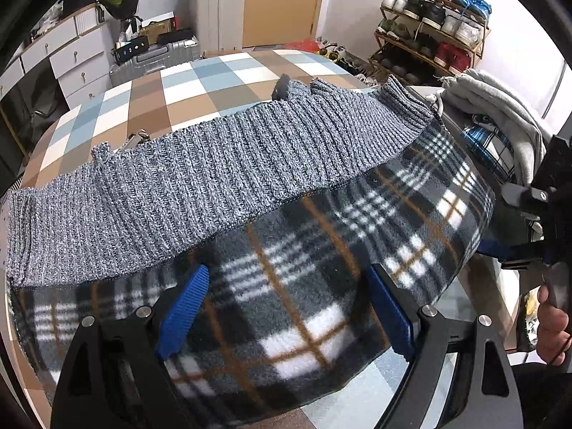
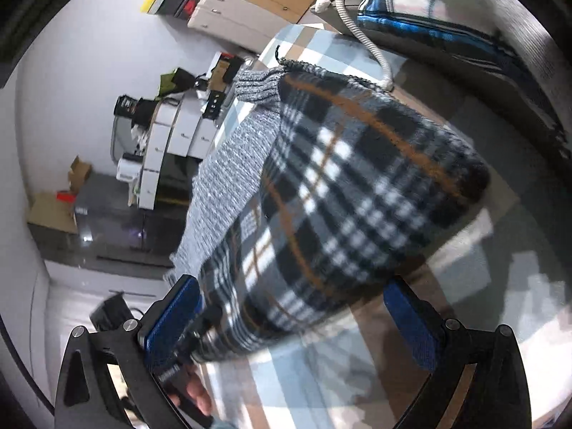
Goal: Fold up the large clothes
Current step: 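Grasp the plaid edge with the right gripper and lift it over the jacket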
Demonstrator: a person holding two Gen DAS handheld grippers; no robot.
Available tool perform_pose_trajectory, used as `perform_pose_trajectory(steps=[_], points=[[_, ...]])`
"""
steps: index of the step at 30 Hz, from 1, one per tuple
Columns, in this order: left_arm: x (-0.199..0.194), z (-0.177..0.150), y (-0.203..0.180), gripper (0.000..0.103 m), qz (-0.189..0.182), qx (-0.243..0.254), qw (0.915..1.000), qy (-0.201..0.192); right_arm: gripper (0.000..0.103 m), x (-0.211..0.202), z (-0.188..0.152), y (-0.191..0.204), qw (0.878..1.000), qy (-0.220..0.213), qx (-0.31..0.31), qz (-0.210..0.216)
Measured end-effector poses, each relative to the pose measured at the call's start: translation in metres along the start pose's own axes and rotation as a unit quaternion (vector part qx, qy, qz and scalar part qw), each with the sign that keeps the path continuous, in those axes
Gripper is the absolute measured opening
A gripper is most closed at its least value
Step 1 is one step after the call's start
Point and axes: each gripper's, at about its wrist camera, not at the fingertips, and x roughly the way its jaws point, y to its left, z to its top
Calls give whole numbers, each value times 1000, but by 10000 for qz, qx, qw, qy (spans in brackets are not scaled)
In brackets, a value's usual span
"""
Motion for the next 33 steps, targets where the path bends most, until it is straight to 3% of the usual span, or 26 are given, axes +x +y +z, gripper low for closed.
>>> perform_pose_trajectory(steps=[5, 11, 12, 13, 15, 17, 19, 22, 33], points=[[6, 2, 7, 86, -167, -124, 9997, 99, 103, 17, 7, 7, 9984, -185, -28, -534], [7, 0, 6, 86, -240, -41, 9997, 103, 103, 31, 13, 18, 9945, -717, -356, -669], [7, 0, 6, 86, -232, -15, 9997, 98, 96, 32, 12, 18, 9936, -821, -416, -661], [8, 0, 5, 86, -221, -2, 9997, 91, 82, 32, 10, 19, 9925, -881, -481, -699], [10, 0, 4, 89, -198, 37, 9997, 120, 66, 32, 10, 19, 9902, -938, -619, -832], [14, -2, 1, 100, -268, 135, 9993, 217, 51, 26, 8, 18, 9896, -1016, -710, -725], [20, -4, -7, 101, -86, 387, 9989, 268, 38, 20, 7, 19, 9899, -1044, -734, -619], [22, -4, -12, 101, 84, 415, 9986, 310, 29, 10, 4, 32, 9854, -1180, -1099, -547], [19, -15, -24, 101, 97, 462, 9983, 338, 23, -17, -20, 60, 9677, -1287, -2080, -606]])
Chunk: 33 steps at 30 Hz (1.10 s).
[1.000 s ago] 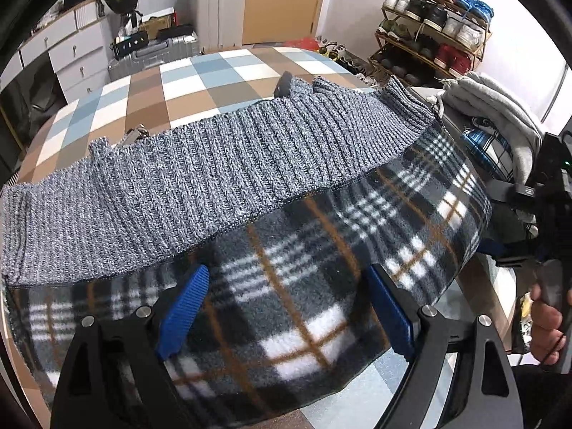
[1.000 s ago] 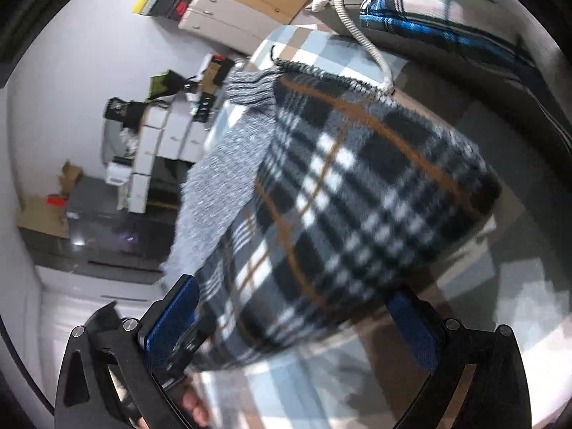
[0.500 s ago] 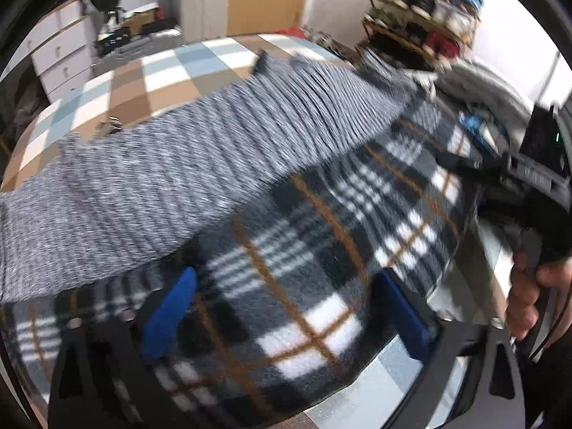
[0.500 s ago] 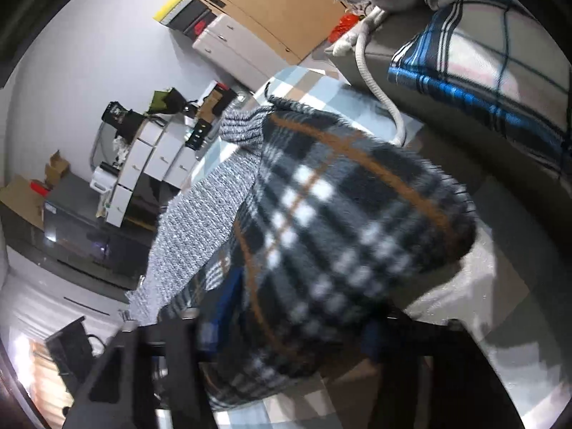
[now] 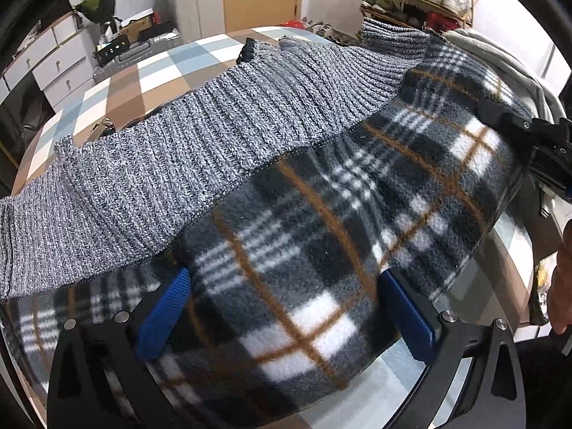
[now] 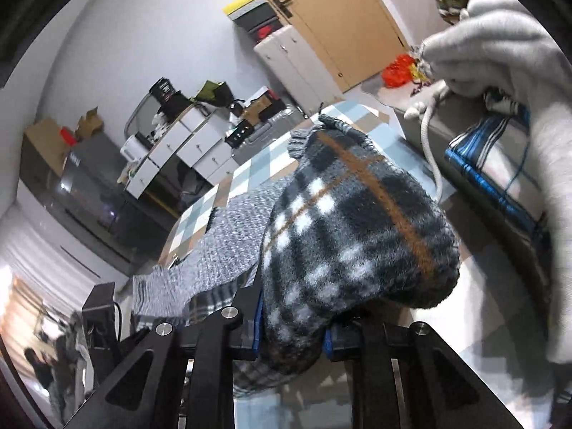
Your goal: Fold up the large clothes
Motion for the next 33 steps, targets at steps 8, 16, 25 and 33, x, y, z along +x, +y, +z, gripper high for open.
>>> perform_pose_trajectory(steps=[8, 16, 25, 33], points=[[-6, -15, -48, 101, -219, 320, 9992, 84, 23, -47, -15, 9, 9987, -212, -337, -319], [-10, -17, -50, 101, 95, 372, 9992, -84, 39, -19, -15, -31, 9986, 163, 288, -417], [-13, -17, -52, 101, 115, 439, 9989, -126, 68, 5, -12, -38, 9964, 282, 403, -688], [-15, -11, -51, 101, 375, 741, 9962, -257, 29, -19, -8, -24, 9977, -133, -21, -658]])
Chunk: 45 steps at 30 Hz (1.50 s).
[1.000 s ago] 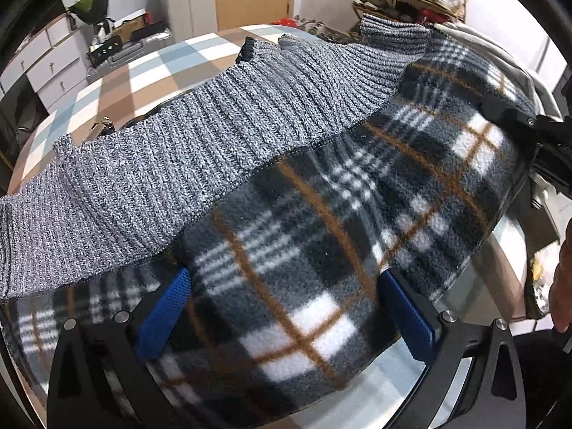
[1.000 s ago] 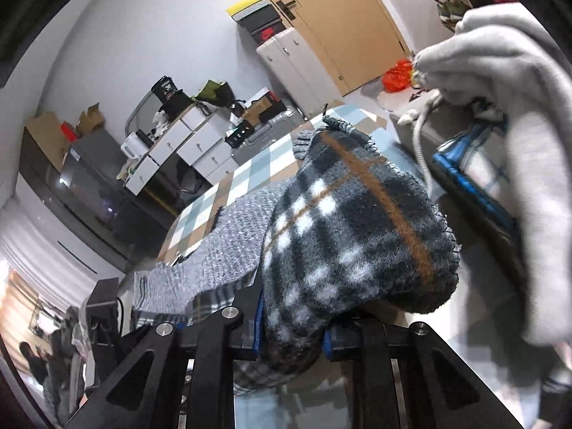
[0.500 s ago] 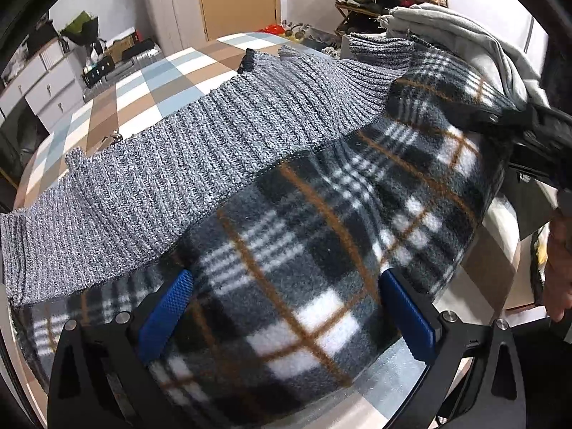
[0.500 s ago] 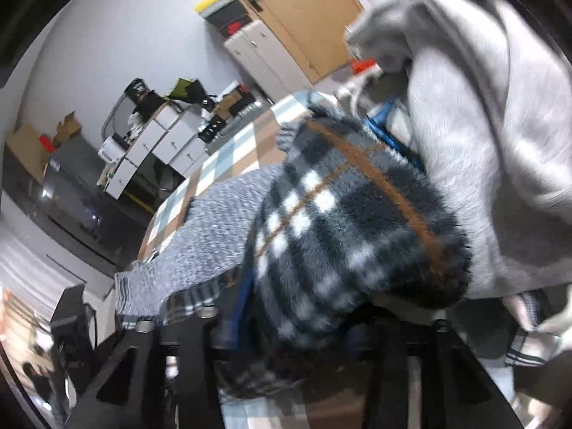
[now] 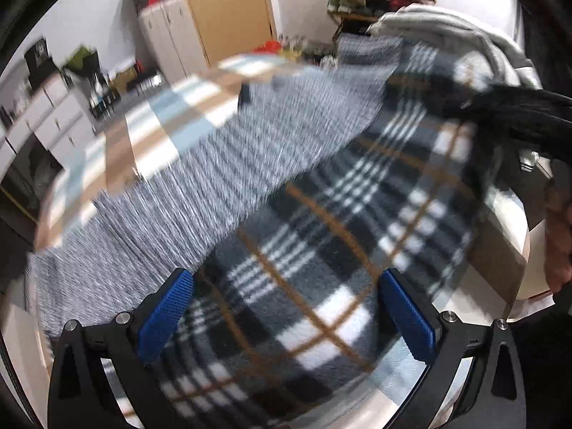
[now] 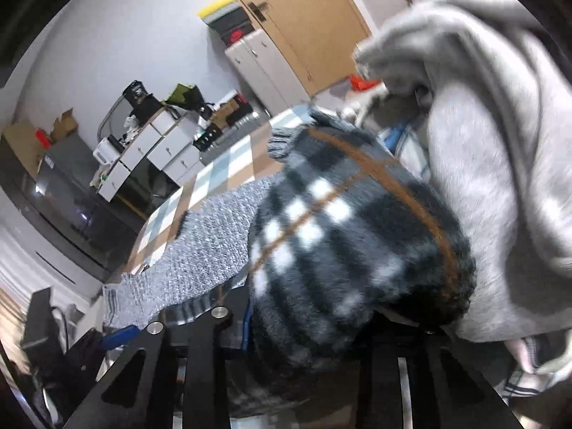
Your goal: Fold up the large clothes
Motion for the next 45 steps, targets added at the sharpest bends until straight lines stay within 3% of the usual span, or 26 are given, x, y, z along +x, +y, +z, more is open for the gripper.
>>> perform_pose_trajectory(steps=[2, 9, 13, 17, 19, 23, 25, 31, 37, 38, 43, 45], points=[[18, -1, 17, 101, -605, -598, 9960, 284, 28, -8, -1, 11, 9995, -149, -276, -59], [24, 5, 6, 101, -923, -684, 9931, 243, 27, -37, -1, 31, 9946, -646, -809, -71], [17, 17, -2, 101, -798, -681, 9938, 365, 27, -42, -4, 29, 9926, -694, -966, -227], [-27, 35, 13, 101, -833, -1030, 9902, -447, 27, -46, -3, 32, 9920, -727, -1016, -194], [-33, 48, 17, 101, -1001, -1053, 9875, -618, 27, -48, -3, 33, 9923, -753, -974, -141], [2, 61, 19, 101, -757, -1105, 9900, -432, 27, -49, -4, 34, 9923, -763, -971, -107], [28, 60, 24, 101, -262, -1291, 9913, -33, 27, -47, -3, 33, 9922, -739, -995, -93], [51, 61, 17, 102, -49, -1075, 9939, 255, 27, -47, -1, 36, 9906, -697, -1173, -59], [42, 58, 29, 102, -331, -1213, 9918, 221, 27, -46, -4, 42, 9873, -734, -1393, -197], [28, 51, 12, 102, -340, -1239, 9915, 201, 27, -47, -4, 40, 9885, -741, -1310, -157], [-19, 24, -6, 102, -242, -976, 9945, 288, 27, -52, -5, 38, 9906, -748, -1138, -125], [-14, 20, -8, 102, 1, -806, 9962, 322, 27, -52, -5, 40, 9908, -747, -1121, -159]])
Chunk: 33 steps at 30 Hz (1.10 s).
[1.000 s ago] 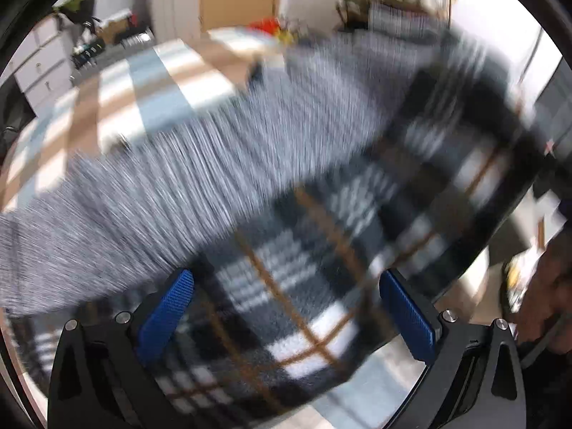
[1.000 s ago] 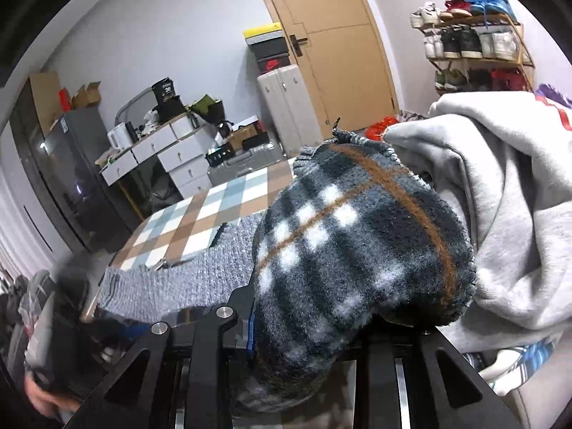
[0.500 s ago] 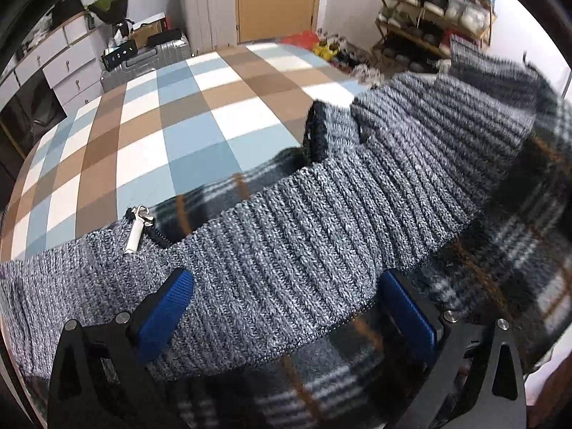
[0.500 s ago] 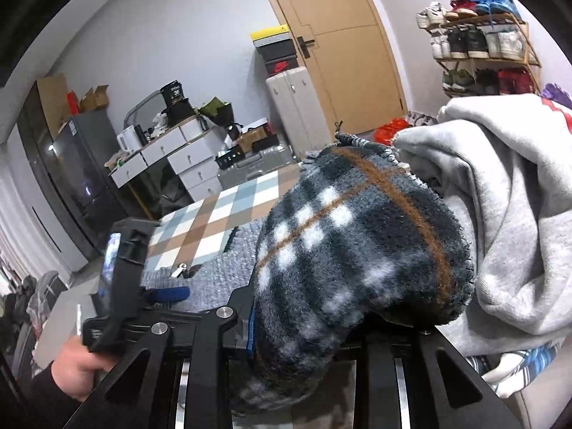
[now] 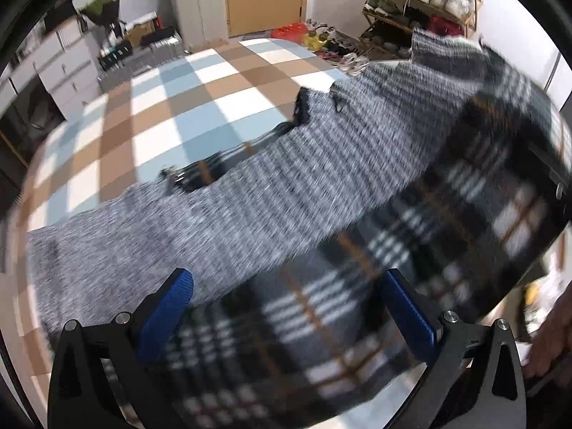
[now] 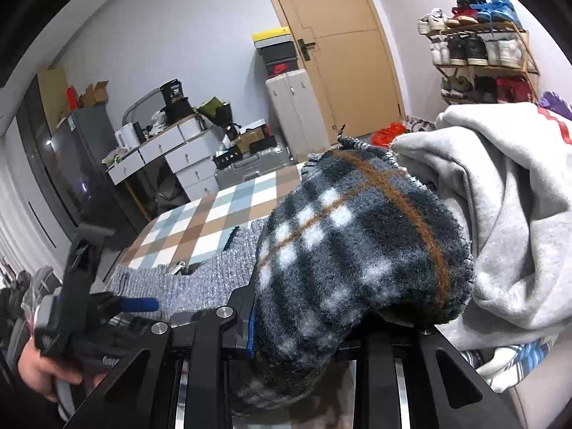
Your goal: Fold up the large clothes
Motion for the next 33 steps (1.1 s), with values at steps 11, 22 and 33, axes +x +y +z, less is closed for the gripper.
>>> perform_pose_trajectory(steps=[11, 22, 33], points=[[33, -8, 6, 102, -292, -142, 9993, 197, 27, 6, 1, 10, 9992, -42, -304, -250], [-7, -37, 2, 102, 178, 115, 9997, 119, 27, -1, -5, 17, 9982, -185, -458, -346], [25, -41, -4, 102, -214, -137, 9994, 246, 25, -10, -4, 21, 9967, -451, -534, -401]])
